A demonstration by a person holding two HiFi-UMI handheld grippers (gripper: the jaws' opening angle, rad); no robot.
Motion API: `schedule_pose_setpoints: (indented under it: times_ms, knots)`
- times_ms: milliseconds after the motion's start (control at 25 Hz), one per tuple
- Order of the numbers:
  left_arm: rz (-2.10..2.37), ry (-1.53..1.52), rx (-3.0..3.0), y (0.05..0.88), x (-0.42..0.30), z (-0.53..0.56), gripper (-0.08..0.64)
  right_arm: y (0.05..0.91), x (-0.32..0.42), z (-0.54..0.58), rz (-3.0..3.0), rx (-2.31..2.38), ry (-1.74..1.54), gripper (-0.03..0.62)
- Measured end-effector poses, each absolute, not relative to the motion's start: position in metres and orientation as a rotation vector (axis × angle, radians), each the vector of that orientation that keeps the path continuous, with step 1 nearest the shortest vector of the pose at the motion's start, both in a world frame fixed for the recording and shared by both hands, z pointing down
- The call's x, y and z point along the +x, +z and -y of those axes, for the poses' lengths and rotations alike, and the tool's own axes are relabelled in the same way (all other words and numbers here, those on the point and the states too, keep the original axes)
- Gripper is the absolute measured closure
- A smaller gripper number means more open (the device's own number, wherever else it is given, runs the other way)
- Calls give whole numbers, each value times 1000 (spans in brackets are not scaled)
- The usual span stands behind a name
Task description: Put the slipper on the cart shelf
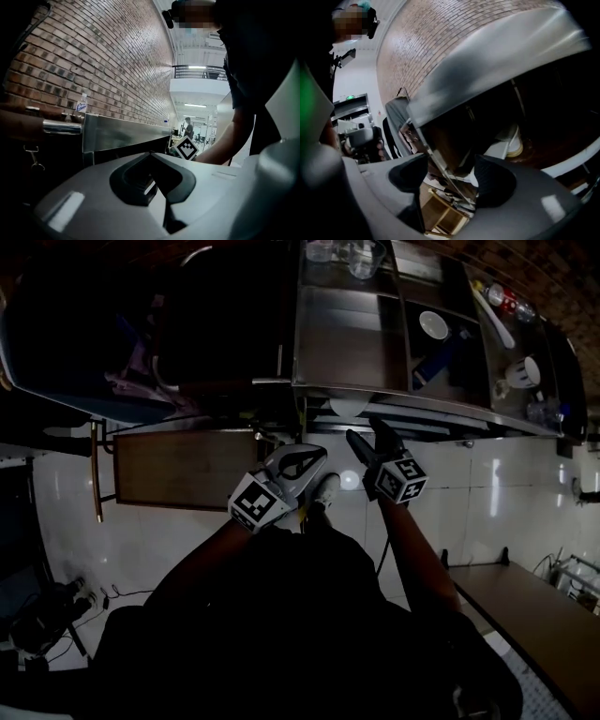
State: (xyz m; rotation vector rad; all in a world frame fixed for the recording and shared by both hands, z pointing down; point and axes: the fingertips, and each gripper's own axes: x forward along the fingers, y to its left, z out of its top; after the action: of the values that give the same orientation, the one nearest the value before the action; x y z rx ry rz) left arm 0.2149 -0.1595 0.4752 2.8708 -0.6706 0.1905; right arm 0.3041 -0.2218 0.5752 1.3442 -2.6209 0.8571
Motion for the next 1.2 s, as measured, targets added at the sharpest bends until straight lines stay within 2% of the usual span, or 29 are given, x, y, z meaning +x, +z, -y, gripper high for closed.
schedule_pose_setpoints:
  times_ms: [560,720,880,1000,1200]
  knots:
    - [830,169,2841,461,75,119,559,493,107,145,2829,908,638,319]
    - [851,132,2834,451,25,111,559,477,63,135,2844,918,575,378]
    - [850,95,2805,445,-18,107,559,464,25,123,2849,923,481,518]
    - [826,70,2825,439,-32,98,559,446,8,111,2848,957,479,591]
    - [819,58,2865,435,-53,90,559,435,-14,100,2838,994,459,591]
